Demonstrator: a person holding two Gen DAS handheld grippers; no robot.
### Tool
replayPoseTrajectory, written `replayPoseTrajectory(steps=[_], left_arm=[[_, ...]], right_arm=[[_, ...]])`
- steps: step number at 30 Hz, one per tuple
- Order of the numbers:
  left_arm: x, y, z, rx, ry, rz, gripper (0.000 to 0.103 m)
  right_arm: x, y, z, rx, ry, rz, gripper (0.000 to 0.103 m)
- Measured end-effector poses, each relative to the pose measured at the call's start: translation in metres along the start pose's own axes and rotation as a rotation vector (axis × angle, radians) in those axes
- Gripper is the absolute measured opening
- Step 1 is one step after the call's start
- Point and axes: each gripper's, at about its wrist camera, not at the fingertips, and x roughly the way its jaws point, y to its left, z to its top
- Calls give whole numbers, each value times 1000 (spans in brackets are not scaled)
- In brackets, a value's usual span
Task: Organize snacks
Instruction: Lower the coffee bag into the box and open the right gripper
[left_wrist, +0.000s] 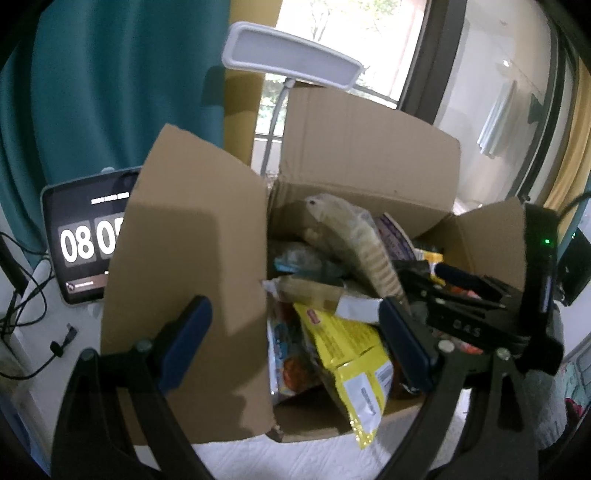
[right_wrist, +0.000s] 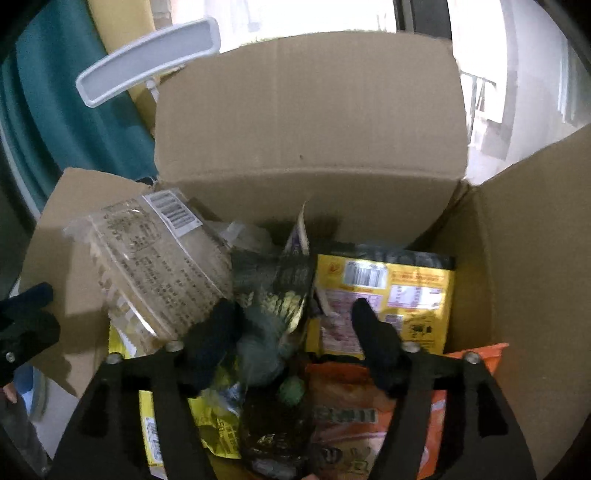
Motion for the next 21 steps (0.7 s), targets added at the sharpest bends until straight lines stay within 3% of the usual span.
replayPoseTrajectory(steps=[10,21], left_arm=[[-23,-6,-6,12,-43,53,93],[-52,-19,-34,45,-81,96,93]], right_arm=[[-39,9,-11,-29,-36,-23,74],[-77,12,-37,-40,-57,-27,74]])
